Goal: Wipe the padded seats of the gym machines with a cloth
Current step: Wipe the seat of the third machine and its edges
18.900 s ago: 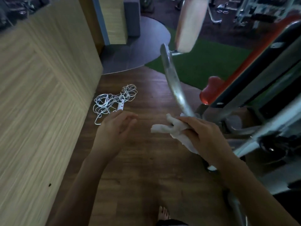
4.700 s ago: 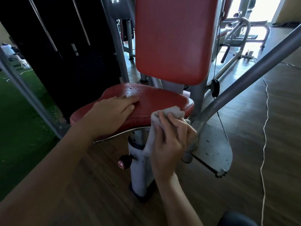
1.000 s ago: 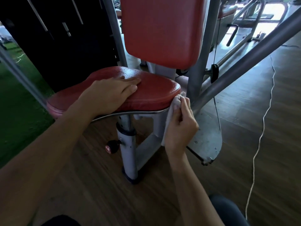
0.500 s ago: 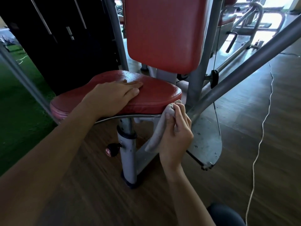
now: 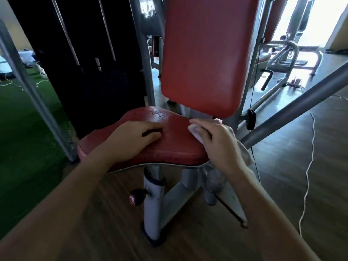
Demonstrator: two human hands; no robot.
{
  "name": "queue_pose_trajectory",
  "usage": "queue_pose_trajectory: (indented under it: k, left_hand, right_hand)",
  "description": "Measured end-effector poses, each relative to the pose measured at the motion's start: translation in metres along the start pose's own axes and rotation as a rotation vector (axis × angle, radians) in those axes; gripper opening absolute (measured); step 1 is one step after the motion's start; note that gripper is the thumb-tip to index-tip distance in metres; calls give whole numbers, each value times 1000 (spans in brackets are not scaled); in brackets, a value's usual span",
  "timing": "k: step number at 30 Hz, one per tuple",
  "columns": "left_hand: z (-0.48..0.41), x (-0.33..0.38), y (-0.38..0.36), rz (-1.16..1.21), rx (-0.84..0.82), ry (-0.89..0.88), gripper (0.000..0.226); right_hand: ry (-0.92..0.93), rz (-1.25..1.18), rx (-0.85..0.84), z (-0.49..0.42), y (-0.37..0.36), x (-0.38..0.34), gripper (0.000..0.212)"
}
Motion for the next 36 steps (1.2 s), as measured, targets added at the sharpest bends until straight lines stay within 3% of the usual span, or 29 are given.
queue_pose_trajectory:
  k: [2, 7, 14, 19, 24, 31, 36]
  left_hand:
    - [1, 4, 0, 12, 7, -25, 38]
    - [2, 6, -3, 13, -25, -66, 41]
    - [-1, 3, -11, 40, -61, -56, 46]
    - [4, 6, -10, 89, 12, 66, 48]
    - [9, 23, -14, 72, 33, 124, 41]
    - [8, 23, -9, 35, 53, 181, 35]
    - [9, 7, 2, -145, 95, 444, 48]
  right_hand:
    - [44, 99, -162, -7, -10, -6, 27]
    - [-19, 121, -364, -18, -24, 2, 32]
    - [-189, 380, -112, -19, -17, 24, 56]
    - [-289, 410, -173, -5, -20, 30, 43]
    - [-507, 331, -251, 20, 0, 42, 41]
    - [-632, 356, -316, 22, 2, 49, 81]
    - [-557, 429, -369, 11, -3, 47, 80]
Point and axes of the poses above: each hand's wrist, its own z-axis away from the middle knuckle, its own y-axis out of the back of the hand, x = y × z, the point moved 9 cm from there along -z, towards the middle knuckle, and after that the axes turned 11 degrees about x, right-handed, at the moved point
